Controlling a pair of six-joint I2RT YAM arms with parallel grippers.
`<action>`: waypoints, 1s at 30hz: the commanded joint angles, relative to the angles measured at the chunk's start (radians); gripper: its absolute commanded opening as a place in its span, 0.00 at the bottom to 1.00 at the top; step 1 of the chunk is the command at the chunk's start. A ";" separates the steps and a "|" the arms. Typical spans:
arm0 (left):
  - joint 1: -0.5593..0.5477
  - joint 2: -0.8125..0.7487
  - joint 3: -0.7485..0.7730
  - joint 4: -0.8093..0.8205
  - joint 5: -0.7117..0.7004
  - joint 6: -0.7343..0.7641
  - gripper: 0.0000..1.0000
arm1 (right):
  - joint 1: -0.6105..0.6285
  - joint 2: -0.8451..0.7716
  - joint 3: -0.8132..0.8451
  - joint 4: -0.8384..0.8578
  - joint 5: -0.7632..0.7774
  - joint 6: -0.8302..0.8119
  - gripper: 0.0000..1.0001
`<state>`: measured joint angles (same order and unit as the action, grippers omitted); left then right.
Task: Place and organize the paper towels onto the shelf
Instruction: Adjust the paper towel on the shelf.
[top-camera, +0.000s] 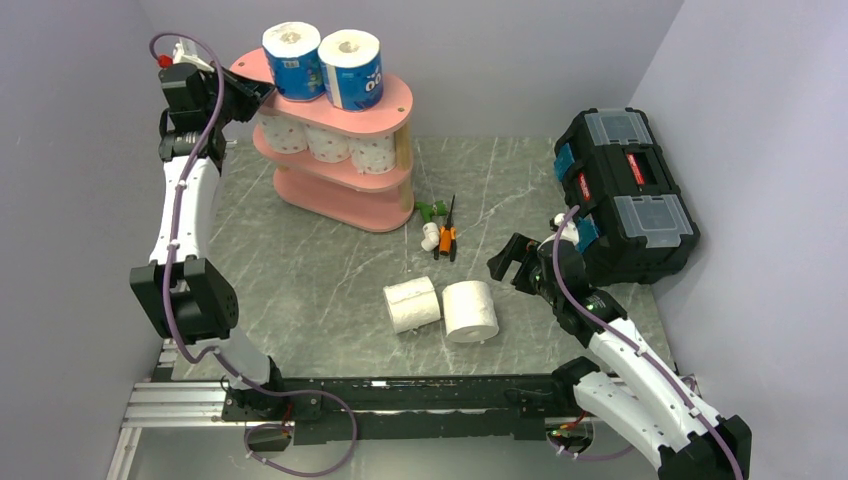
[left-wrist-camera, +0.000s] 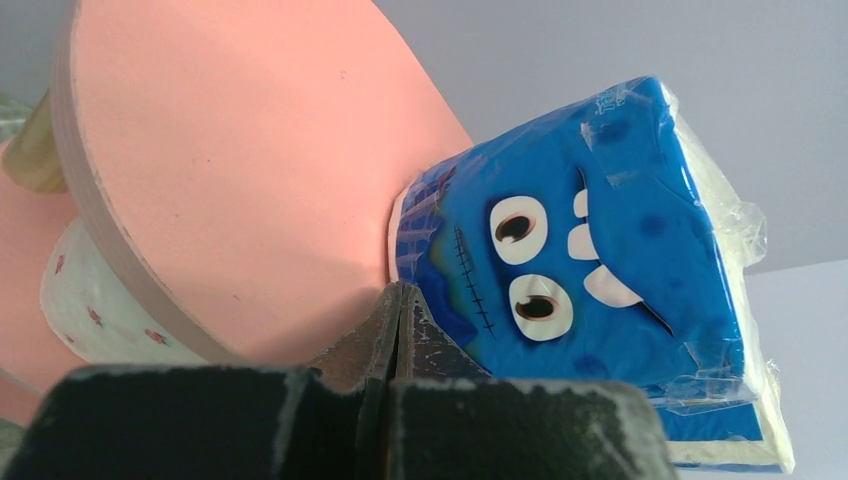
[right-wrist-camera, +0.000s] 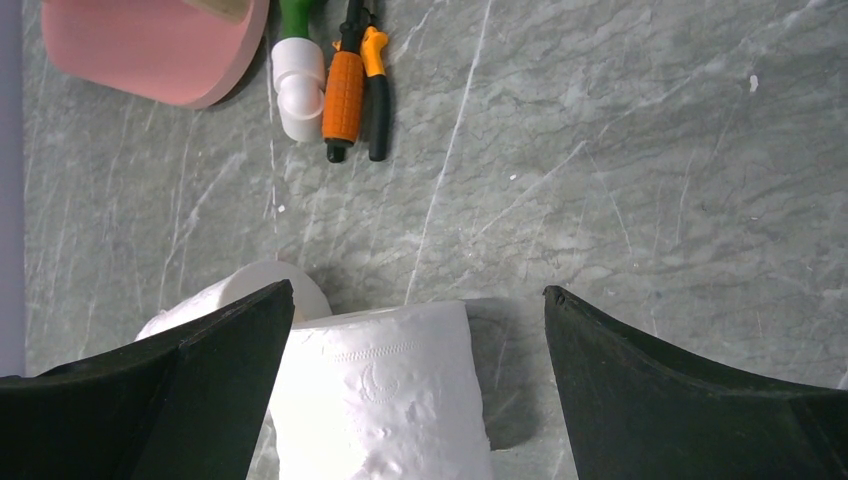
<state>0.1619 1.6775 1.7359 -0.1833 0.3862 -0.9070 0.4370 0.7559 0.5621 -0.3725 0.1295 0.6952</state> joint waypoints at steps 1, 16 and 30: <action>-0.012 0.010 0.052 0.047 0.026 -0.009 0.00 | -0.004 0.000 0.046 0.023 0.024 -0.016 0.98; 0.022 -0.062 -0.015 0.061 -0.056 -0.002 0.00 | -0.003 -0.002 0.052 0.017 0.033 -0.023 0.98; 0.072 0.030 0.036 0.260 0.038 -0.128 0.00 | -0.003 -0.018 0.046 0.010 0.040 -0.029 0.98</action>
<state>0.2306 1.6714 1.7245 -0.0662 0.3927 -0.9836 0.4370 0.7578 0.5732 -0.3733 0.1490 0.6811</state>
